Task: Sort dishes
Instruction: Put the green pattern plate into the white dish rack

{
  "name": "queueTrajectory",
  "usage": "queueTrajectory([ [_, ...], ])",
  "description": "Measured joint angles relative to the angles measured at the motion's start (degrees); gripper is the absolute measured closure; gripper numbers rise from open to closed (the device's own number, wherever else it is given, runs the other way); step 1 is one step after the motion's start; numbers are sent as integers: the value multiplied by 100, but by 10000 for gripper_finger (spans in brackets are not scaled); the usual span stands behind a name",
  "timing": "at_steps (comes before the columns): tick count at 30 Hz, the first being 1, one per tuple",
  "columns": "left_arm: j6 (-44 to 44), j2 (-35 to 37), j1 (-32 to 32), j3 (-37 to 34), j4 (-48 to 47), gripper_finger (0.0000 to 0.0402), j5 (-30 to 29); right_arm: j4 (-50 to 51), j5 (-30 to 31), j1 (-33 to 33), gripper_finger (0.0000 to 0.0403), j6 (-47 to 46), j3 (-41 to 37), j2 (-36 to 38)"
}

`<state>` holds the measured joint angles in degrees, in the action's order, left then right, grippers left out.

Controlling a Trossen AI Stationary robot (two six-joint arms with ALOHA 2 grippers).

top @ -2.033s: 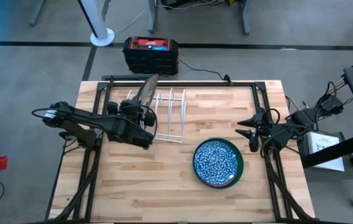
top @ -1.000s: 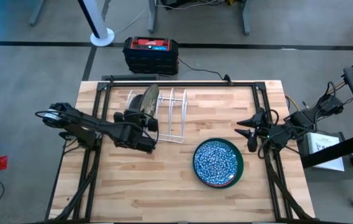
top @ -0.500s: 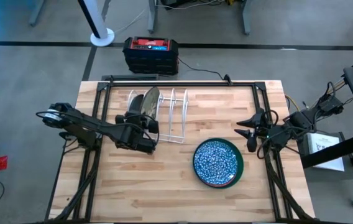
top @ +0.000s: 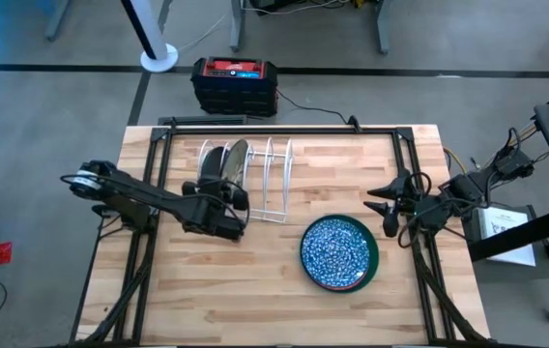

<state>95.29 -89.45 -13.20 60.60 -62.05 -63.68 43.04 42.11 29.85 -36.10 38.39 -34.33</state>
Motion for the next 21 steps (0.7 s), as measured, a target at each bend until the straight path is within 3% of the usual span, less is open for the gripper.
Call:
queueTrajectory([
  [7, 282, -430, 3, 28, 3, 353, 205, -8, -1, 2, 251, 0, -8, 0],
  [21, 323, -502, 20, 35, 11, 350, 172, -8, -1, 2, 240, -31, -40, 0],
])
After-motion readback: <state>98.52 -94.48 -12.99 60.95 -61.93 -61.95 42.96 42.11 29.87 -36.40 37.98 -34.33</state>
